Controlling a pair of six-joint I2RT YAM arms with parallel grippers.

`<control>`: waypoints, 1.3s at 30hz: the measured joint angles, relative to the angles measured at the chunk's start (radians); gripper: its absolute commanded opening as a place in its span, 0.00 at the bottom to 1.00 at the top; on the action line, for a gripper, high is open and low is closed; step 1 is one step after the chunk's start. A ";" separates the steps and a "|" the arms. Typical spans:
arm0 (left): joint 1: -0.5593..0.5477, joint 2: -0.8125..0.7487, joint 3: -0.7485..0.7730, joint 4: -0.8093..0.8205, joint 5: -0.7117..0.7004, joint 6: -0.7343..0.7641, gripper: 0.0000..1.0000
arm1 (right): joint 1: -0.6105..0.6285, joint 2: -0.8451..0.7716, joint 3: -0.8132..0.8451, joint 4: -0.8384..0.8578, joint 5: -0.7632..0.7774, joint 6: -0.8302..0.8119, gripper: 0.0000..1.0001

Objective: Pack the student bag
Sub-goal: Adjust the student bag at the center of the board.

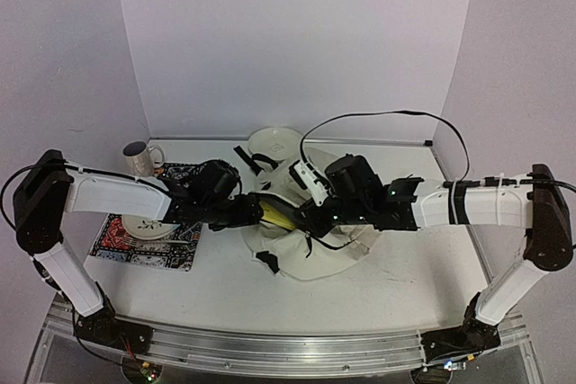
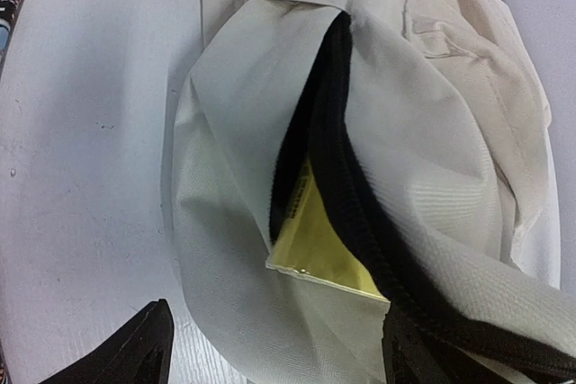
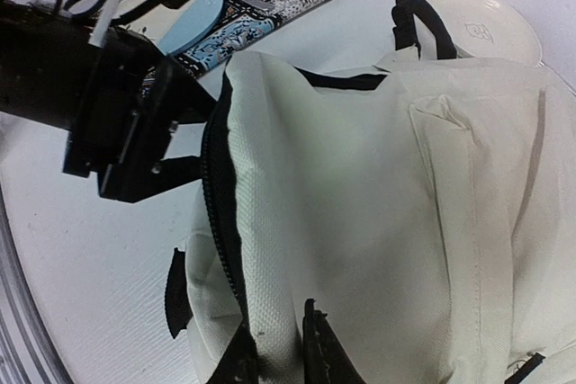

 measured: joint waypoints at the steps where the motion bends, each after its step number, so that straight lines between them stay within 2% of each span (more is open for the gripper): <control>1: 0.000 0.007 0.000 0.000 -0.005 -0.006 0.82 | 0.004 0.000 -0.004 0.008 -0.003 -0.004 0.08; 3: 0.001 0.019 0.000 0.001 -0.015 -0.011 0.82 | 0.014 0.000 -0.016 0.022 -0.004 -0.014 0.00; 14: 0.032 0.041 0.032 0.000 -0.103 0.012 0.79 | 0.043 -0.076 -0.098 0.075 -0.011 -0.048 0.00; 28: 0.046 0.198 0.169 -0.001 -0.181 0.106 0.74 | 0.065 -0.028 -0.088 0.079 -0.032 -0.073 0.00; 35: 0.061 0.230 0.185 -0.040 -0.239 0.138 0.65 | 0.069 -0.005 -0.072 0.080 -0.039 -0.075 0.00; 39: 0.068 0.245 0.186 -0.044 -0.236 0.146 0.45 | 0.072 0.002 -0.066 0.080 -0.035 -0.078 0.01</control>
